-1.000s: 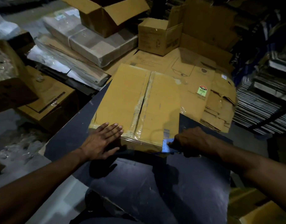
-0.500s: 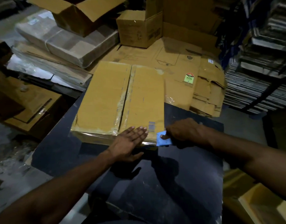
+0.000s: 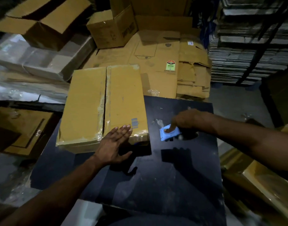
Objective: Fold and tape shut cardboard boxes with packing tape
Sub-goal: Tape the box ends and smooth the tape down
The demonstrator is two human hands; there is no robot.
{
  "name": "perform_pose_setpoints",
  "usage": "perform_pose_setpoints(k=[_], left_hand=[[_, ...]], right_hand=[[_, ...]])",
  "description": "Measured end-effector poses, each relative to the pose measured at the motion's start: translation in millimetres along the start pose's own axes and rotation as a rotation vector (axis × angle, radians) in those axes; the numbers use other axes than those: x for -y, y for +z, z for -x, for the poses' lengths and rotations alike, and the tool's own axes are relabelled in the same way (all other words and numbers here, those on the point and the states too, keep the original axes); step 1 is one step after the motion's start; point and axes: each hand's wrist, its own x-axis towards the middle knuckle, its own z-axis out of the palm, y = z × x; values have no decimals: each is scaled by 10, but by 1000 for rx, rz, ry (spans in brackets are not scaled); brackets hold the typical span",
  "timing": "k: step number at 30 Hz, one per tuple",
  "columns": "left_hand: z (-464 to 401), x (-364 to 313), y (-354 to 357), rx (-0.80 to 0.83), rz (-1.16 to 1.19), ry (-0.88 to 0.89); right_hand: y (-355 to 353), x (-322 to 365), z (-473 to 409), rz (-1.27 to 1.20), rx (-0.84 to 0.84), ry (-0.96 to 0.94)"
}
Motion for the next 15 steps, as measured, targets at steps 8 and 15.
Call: perform_pose_setpoints(k=[8,15], left_hand=[[-67,-44,-217,95,-24,1],[-425,-202,-474,183,-158,80]], right_hand=[[441,159,-327,-69,-232,-156],[488,414,-619,-120,-256,-14]])
